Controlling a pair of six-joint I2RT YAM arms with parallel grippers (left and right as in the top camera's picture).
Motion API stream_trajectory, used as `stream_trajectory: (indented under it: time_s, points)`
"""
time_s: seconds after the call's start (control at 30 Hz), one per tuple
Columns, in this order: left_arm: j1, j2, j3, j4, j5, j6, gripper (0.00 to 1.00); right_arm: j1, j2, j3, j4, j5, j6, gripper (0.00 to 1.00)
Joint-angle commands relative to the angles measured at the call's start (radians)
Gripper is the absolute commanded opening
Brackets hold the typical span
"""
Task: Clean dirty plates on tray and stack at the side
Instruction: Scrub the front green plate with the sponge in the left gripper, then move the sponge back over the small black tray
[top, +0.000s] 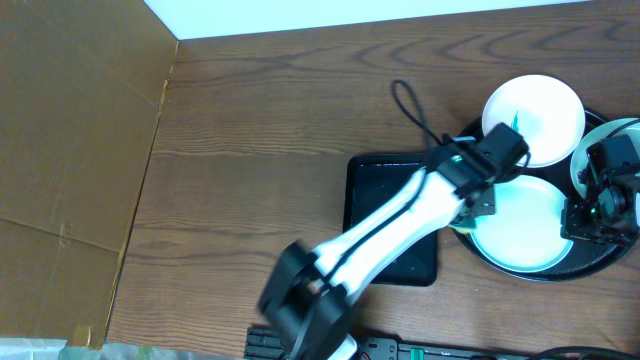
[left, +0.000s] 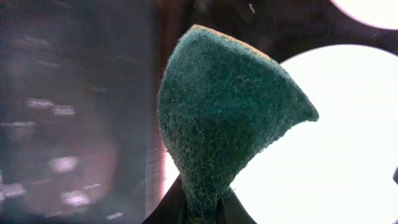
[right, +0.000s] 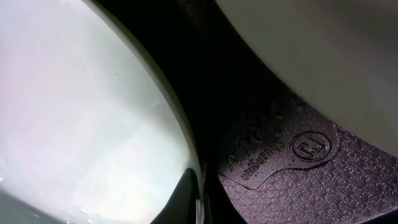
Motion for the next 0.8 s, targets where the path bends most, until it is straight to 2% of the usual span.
stream_trajectory:
  time_s: [0.0, 0.1, 0.23, 0.37, 0.5, 0.57, 0.63, 0.77]
  points:
    - [0.021, -0.085, 0.008, -0.059, -0.178, 0.047, 0.07, 0.002, 0.031, -0.022, -0.011, 0.092, 0.001, 0.01]
    - [0.065, -0.101, 0.004, -0.113, -0.227, 0.048, 0.07, 0.002, 0.031, -0.022, -0.011, 0.092, 0.001, 0.01]
    - [0.133, -0.085, -0.067, -0.090, -0.220, 0.050, 0.07, 0.002, 0.031, -0.022, -0.011, 0.092, 0.001, 0.01]
    - [0.208, -0.066, -0.209, 0.037, -0.188, 0.060, 0.07, 0.002, 0.031, -0.022, -0.015, 0.092, 0.001, 0.01]
    - [0.294, -0.061, -0.340, 0.190, -0.053, 0.124, 0.09, 0.002, 0.031, -0.022, -0.018, 0.092, 0.000, 0.01]
    - [0.336, -0.061, -0.368, 0.229, 0.020, 0.156, 0.16, 0.002, 0.031, -0.022, -0.018, 0.092, 0.000, 0.01]
    - [0.375, -0.063, -0.369, 0.234, 0.091, 0.185, 0.29, 0.002, 0.031, -0.022, -0.018, 0.092, 0.000, 0.01]
    - [0.429, -0.095, -0.359, 0.222, 0.198, 0.208, 0.38, 0.002, 0.031, -0.022, -0.016, 0.092, -0.037, 0.01]
